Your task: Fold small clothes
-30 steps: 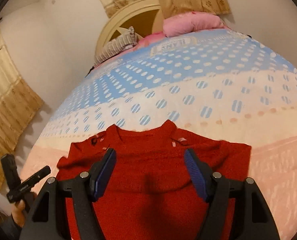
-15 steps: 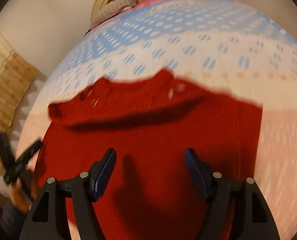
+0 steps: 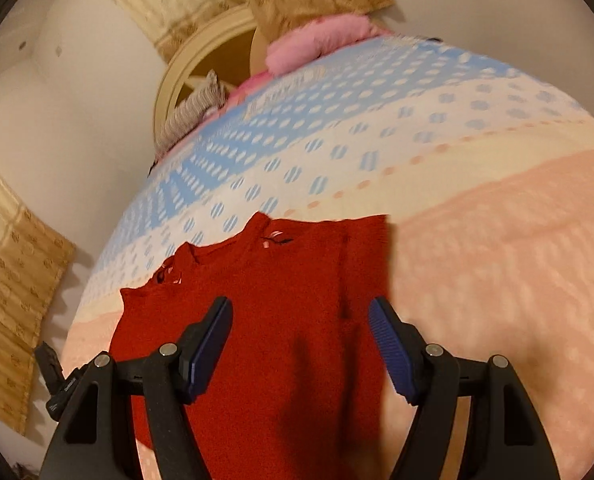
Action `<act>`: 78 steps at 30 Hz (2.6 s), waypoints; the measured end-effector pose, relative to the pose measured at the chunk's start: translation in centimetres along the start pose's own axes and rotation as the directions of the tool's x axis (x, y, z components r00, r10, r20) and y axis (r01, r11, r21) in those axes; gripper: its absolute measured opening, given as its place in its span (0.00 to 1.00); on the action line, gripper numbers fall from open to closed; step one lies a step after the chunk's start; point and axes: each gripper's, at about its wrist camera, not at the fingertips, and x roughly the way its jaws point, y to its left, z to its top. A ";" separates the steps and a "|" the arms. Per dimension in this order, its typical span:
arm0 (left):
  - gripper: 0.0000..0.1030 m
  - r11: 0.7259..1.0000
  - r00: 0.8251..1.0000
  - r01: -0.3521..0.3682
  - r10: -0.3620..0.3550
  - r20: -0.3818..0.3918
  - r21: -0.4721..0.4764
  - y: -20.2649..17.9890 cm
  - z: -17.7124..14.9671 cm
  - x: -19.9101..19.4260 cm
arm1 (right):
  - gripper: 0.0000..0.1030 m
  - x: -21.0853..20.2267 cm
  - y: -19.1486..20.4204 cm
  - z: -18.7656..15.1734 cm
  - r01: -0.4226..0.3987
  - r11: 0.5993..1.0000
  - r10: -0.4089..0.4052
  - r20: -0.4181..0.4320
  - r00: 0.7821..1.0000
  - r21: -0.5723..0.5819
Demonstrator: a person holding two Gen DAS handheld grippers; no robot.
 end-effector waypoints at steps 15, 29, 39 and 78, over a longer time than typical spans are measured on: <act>1.00 0.998 0.999 -0.054 0.054 -0.007 0.035 0.1 -1.4 -1.2 | 0.69 1.5 5.0 -7.4 -0.059 0.966 0.027 -0.129 0.991 -0.252; 1.00 1.000 1.000 -0.022 0.022 -0.004 0.009 0.5 -1.4 -1.3 | 0.69 1.7 16.9 -12.7 -0.088 0.798 0.002 -0.145 0.989 -0.596; 1.00 0.999 0.999 -0.040 0.041 -0.005 0.023 0.2 -1.5 -1.3 | 0.69 3.5 22.5 -17.7 -0.051 0.649 -0.044 -0.105 0.993 -0.759; 1.00 0.987 0.998 0.061 -0.062 -0.004 0.150 -3.2 2.4 0.2 | 0.69 7.7 28.6 -22.1 0.181 0.376 -0.119 0.146 0.982 -0.909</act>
